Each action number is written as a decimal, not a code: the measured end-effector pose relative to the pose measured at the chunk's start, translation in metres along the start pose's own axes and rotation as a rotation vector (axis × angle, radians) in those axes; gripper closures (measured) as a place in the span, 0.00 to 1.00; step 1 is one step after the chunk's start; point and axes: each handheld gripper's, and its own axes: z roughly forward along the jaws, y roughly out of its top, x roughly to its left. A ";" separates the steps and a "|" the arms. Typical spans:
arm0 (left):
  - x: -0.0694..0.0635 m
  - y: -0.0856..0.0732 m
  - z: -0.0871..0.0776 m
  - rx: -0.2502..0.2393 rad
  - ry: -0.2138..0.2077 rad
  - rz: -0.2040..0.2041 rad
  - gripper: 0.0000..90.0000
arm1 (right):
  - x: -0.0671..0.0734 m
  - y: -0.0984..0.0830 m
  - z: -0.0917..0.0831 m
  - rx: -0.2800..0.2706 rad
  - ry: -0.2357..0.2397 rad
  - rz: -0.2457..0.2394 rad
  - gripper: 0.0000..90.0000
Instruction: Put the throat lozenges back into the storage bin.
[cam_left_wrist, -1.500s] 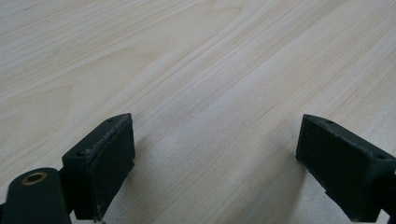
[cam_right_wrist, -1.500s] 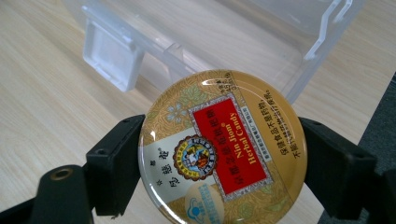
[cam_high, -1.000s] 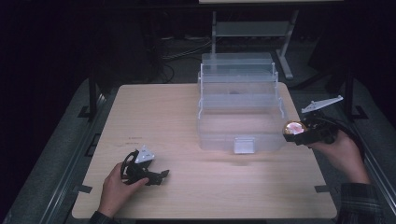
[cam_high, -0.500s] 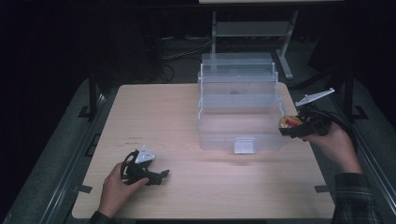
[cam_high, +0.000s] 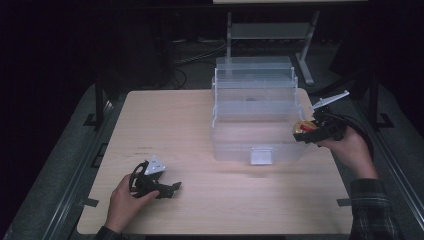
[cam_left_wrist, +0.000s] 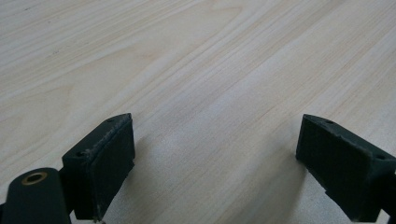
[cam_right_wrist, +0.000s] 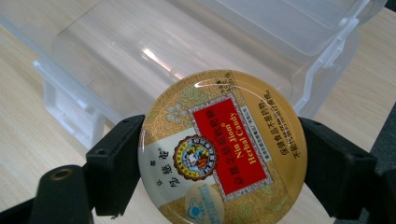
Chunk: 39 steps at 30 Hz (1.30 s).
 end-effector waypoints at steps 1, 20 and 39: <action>0.000 0.000 0.000 0.000 0.000 -0.001 0.12 | 0.000 0.001 0.001 0.002 0.001 0.003 0.22; 0.000 0.000 0.000 0.000 -0.001 -0.003 0.12 | -0.002 0.011 0.026 0.031 -0.006 0.005 0.22; 0.000 0.000 0.000 0.000 -0.001 -0.003 0.12 | -0.002 0.010 0.026 0.031 0.003 -0.004 0.20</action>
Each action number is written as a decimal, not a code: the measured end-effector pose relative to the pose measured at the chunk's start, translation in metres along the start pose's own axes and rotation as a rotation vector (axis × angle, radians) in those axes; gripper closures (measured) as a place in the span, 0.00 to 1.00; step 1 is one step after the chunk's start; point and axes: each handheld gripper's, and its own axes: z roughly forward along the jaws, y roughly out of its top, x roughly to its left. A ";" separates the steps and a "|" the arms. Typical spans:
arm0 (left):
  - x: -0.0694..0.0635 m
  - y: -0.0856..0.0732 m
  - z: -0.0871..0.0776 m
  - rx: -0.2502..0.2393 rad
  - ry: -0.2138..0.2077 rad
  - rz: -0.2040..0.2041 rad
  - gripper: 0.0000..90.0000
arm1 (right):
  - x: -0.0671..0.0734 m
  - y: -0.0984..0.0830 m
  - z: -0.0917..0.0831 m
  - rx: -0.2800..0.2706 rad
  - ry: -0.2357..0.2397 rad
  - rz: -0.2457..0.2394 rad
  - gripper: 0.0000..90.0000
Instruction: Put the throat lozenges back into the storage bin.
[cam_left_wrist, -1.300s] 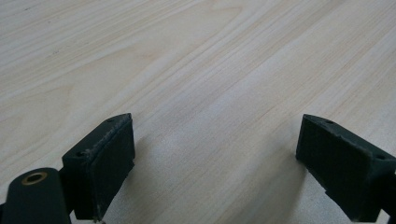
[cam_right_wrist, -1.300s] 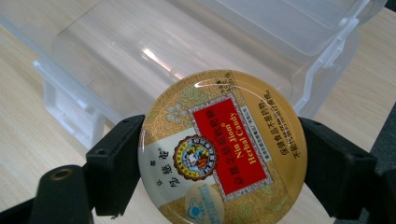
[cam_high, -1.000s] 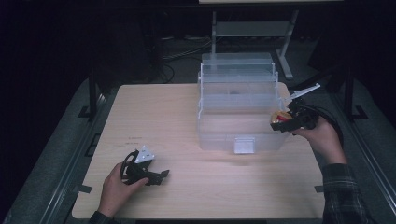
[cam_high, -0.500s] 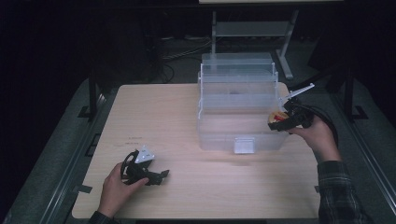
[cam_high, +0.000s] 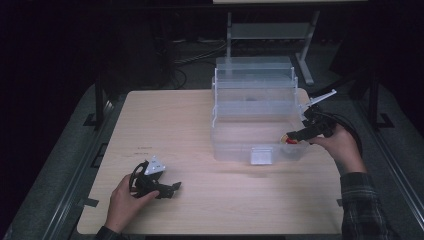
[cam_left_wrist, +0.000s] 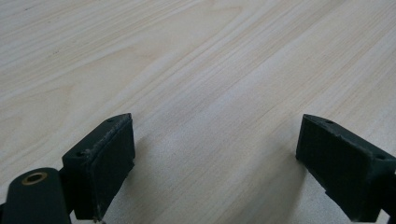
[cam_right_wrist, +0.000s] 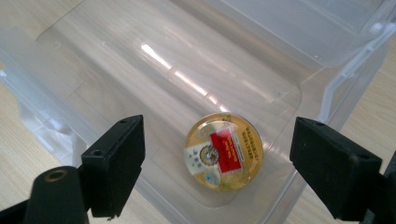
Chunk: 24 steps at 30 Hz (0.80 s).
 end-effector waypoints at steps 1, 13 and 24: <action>0.000 0.000 0.000 0.000 0.000 0.000 0.12 | 0.000 -0.001 -0.001 -0.001 -0.001 -0.001 0.20; 0.000 0.000 0.000 0.000 0.000 0.000 0.12 | 0.004 -0.006 -0.015 -0.025 -0.010 -0.004 0.18; 0.000 0.000 0.000 -0.003 0.001 -0.001 0.12 | 0.006 -0.026 -0.031 -0.052 -0.041 0.022 0.02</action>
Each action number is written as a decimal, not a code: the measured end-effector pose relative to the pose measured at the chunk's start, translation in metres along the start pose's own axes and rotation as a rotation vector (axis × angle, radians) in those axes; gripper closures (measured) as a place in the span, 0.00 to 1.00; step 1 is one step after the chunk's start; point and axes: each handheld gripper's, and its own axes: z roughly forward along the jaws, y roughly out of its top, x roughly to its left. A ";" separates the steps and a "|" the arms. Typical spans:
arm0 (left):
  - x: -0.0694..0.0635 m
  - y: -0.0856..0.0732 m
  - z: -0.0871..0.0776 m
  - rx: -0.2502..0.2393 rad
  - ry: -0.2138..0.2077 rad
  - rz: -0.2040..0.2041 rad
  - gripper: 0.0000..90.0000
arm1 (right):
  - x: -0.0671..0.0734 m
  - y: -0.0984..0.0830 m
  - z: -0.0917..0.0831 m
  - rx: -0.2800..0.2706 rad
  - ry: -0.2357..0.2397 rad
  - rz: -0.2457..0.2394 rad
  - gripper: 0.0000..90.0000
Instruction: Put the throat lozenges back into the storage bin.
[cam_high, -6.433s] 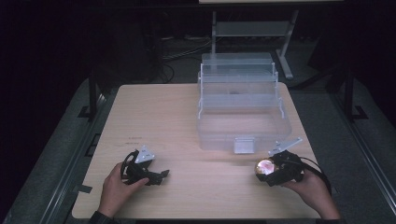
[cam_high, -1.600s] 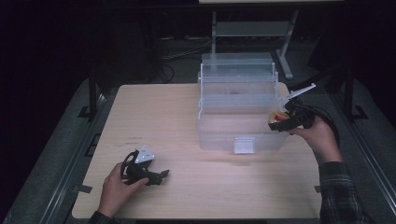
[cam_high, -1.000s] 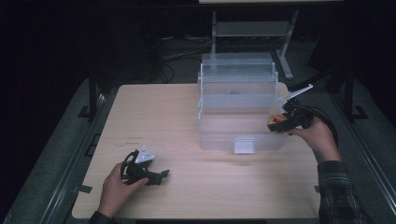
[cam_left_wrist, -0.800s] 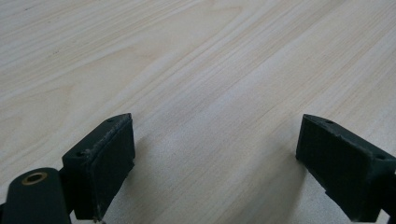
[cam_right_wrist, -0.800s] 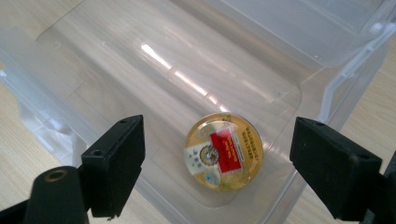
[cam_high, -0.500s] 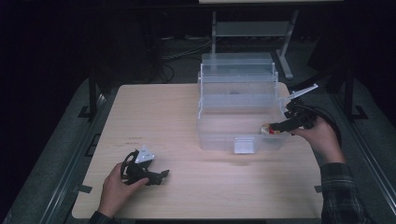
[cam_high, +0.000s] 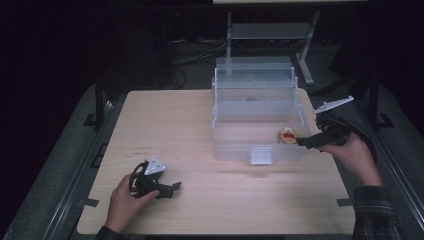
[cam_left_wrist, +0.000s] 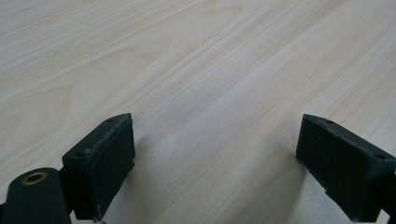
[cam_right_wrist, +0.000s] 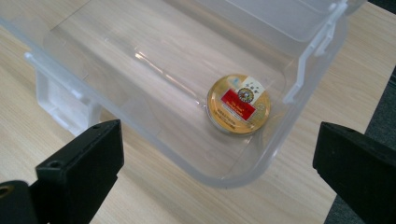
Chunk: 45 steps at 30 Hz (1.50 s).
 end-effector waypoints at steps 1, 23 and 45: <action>0.000 0.000 0.000 0.000 0.000 0.000 0.12 | 0.000 -0.003 -0.001 -0.004 0.001 0.001 0.02; 0.000 0.000 0.000 -0.002 0.001 0.001 0.12 | 0.017 -0.065 0.014 -0.033 0.014 0.038 0.02; 0.000 -0.001 0.000 -0.002 0.003 -0.001 0.12 | 0.038 -0.118 0.043 -0.060 0.002 0.060 0.02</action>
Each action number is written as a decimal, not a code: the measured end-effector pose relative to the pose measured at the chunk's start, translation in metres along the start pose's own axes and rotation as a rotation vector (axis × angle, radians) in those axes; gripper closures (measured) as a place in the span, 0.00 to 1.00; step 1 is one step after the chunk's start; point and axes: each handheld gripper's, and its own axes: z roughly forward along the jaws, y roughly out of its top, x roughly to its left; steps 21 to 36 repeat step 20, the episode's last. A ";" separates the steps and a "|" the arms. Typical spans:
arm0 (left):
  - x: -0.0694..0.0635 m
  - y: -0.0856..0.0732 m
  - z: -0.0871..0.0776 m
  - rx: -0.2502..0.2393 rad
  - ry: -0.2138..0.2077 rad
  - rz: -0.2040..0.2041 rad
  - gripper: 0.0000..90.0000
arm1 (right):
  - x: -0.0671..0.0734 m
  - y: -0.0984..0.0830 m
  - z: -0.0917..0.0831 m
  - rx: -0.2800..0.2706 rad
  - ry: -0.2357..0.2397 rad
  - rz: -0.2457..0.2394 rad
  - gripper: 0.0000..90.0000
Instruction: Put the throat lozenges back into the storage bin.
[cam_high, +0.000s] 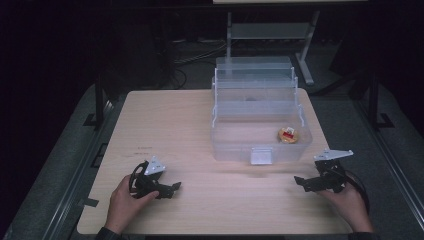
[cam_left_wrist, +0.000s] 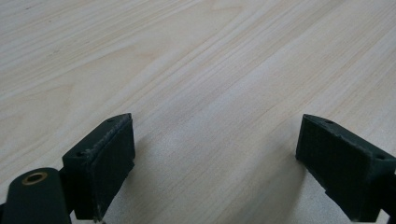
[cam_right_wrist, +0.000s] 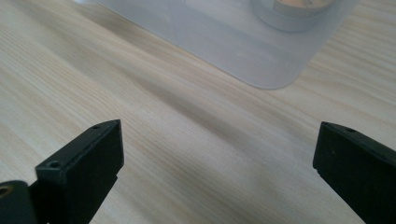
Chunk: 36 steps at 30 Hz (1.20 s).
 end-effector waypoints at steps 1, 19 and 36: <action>0.000 0.000 0.000 0.000 0.000 0.000 0.12 | 0.001 -0.002 0.001 -0.007 -0.001 0.001 0.02; 0.000 0.000 0.000 0.001 0.001 0.000 0.12 | 0.011 -0.026 0.016 -0.022 -0.002 -0.015 0.02; 0.000 0.000 0.000 0.000 0.001 0.000 0.12 | 0.011 -0.026 0.016 -0.022 -0.002 -0.015 0.02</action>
